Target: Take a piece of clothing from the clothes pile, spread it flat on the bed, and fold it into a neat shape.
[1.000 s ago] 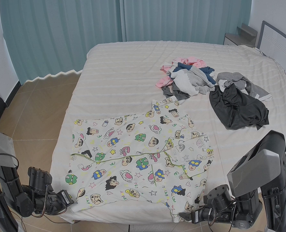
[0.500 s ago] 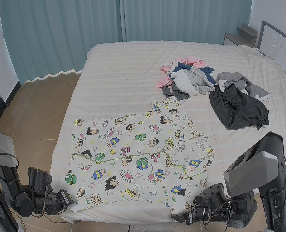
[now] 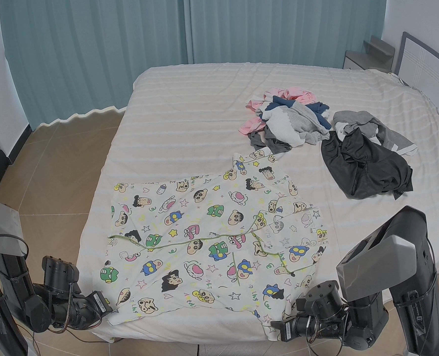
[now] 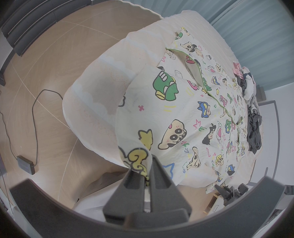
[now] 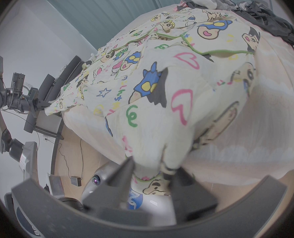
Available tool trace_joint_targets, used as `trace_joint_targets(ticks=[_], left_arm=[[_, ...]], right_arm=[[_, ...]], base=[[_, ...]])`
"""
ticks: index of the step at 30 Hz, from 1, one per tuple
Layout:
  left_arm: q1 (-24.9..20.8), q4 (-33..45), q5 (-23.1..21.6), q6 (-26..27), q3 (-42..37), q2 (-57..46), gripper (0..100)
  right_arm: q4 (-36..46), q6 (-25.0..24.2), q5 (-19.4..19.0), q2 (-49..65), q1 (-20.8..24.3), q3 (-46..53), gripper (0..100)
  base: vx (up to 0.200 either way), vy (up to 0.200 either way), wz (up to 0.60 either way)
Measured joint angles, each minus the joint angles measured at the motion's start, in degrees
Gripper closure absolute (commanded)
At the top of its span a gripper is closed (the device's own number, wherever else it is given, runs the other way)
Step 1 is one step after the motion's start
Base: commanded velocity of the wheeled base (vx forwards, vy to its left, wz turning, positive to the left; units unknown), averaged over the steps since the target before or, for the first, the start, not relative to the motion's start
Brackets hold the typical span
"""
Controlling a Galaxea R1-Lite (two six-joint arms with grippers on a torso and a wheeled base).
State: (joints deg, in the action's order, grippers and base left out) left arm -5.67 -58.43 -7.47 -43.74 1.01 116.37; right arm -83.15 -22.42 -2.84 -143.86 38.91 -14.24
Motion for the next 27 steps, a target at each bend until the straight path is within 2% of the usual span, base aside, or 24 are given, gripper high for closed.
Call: trace_joint_targets(ticks=[11, 16, 27], left_arm=[[0.0, 1.2, -0.4, 0.2, 0.0, -0.6, 100], [0.1, 5.4, -3.9, 0.8, 0.0, -1.9, 100], [0.1, 12.3, -4.9, 3.4, 0.0, -6.1, 100]], right_arm=[[0.0, -1.8, -0.2, 2.5, -1.4, 4.1, 100], [0.0, -4.2, -1.5, 5.8, -1.9, 7.9, 100], [-2.3, -7.6, -2.9, 8.5, -1.0, 13.0, 100]], base=[[0.000, 0.000, 0.00], [0.000, 0.000, 0.00], [0.000, 0.000, 0.00]])
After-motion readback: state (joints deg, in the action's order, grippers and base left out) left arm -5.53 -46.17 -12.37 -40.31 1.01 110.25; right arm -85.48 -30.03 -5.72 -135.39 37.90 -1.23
